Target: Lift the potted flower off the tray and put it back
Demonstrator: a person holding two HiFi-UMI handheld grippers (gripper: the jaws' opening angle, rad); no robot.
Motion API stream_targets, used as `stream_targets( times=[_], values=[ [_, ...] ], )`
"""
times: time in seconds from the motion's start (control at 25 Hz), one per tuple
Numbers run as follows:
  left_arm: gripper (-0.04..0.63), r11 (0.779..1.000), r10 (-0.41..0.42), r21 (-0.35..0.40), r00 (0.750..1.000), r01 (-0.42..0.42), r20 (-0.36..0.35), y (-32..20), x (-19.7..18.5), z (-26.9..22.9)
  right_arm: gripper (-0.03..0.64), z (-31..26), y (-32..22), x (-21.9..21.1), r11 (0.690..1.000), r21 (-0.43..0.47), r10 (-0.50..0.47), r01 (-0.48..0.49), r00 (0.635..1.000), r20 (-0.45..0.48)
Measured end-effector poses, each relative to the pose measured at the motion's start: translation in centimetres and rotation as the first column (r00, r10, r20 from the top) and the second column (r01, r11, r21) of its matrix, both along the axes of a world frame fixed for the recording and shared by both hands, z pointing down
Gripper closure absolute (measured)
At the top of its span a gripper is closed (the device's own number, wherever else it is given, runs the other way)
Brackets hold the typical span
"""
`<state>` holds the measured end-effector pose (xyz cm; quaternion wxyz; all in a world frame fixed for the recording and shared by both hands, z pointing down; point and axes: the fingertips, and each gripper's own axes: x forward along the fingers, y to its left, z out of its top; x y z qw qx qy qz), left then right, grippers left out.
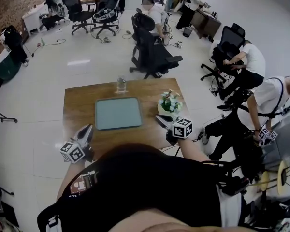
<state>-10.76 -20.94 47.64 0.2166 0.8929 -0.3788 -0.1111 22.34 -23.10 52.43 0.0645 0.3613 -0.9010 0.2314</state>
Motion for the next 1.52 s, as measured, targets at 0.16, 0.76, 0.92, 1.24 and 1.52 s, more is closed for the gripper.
stream_targets(
  times=[0.16, 0.76, 0.92, 1.24, 1.52],
  values=[
    [0.598, 1.0, -0.001, -0.003, 1.0, 0.001, -0.004, 0.2, -0.2, -0.1, 0.603, 0.0, -0.1, 0.1, 1.0, 0.008, 0.019, -0.019, 1.0, -0.008],
    [0.598, 0.99, 0.109, -0.095, 0.993, -0.105, 0.037, 1.1, 3.5, 2.9, 0.377, 3.3, -0.2, 3.4, 0.989, -0.002, 0.146, -0.146, 0.985, -0.091],
    [0.598, 0.979, 0.172, -0.124, 0.984, -0.164, 0.057, 0.6, 6.8, 4.1, 0.321, 5.6, -0.1, 6.6, 0.975, -0.021, 0.216, -0.221, 0.967, -0.135],
    [0.598, 0.949, 0.287, -0.163, 0.954, -0.271, 0.089, -0.3, 13.0, 7.4, 0.243, 12.4, -0.6, 14.4, 0.906, -0.075, 0.393, -0.417, 0.894, -0.215],
    [0.598, 0.931, 0.305, -0.238, 0.948, -0.277, 0.087, 0.3, 14.0, 11.4, 0.139, 17.3, -3.8, 16.1, 0.884, -0.062, 0.429, -0.463, 0.857, -0.285]
  ],
)
